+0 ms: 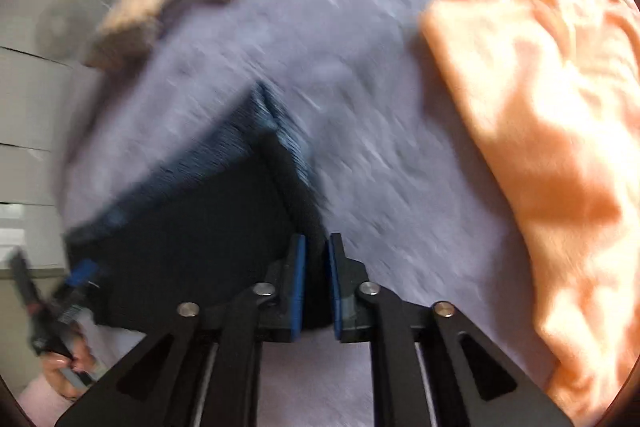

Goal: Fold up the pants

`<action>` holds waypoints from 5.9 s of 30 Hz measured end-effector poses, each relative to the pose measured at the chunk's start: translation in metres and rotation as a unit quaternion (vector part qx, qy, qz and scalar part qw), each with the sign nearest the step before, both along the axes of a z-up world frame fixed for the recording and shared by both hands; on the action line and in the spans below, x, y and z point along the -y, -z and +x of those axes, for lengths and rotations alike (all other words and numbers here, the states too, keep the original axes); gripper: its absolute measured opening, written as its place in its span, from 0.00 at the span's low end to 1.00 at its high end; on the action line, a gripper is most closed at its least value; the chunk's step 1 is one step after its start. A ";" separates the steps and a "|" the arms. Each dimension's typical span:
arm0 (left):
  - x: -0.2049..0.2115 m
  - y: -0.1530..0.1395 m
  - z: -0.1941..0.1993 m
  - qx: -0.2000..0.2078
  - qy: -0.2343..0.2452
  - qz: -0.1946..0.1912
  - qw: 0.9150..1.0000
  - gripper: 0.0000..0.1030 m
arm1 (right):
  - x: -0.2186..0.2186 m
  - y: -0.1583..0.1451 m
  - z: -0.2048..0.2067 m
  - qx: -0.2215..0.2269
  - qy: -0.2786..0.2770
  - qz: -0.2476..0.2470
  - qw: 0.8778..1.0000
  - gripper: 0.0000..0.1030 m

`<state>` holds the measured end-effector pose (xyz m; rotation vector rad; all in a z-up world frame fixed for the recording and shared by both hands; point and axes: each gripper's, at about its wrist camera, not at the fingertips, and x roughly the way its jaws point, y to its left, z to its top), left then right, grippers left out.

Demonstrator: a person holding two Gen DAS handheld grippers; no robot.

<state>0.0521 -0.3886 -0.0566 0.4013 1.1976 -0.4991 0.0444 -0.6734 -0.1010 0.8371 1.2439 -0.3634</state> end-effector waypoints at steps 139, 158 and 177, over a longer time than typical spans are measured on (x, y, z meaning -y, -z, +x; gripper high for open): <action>-0.235 0.022 0.044 0.065 0.111 0.078 0.989 1.00 | -0.348 -0.043 0.064 0.103 -0.074 0.032 0.991 0.26; -0.148 -0.006 0.123 0.043 -0.002 -0.006 0.999 1.00 | -0.263 -0.060 0.100 0.105 -0.101 -0.026 0.989 0.27; -0.130 -0.019 0.088 0.051 0.002 0.057 0.997 1.00 | -0.142 -0.051 -0.007 0.069 0.036 -0.047 0.996 0.42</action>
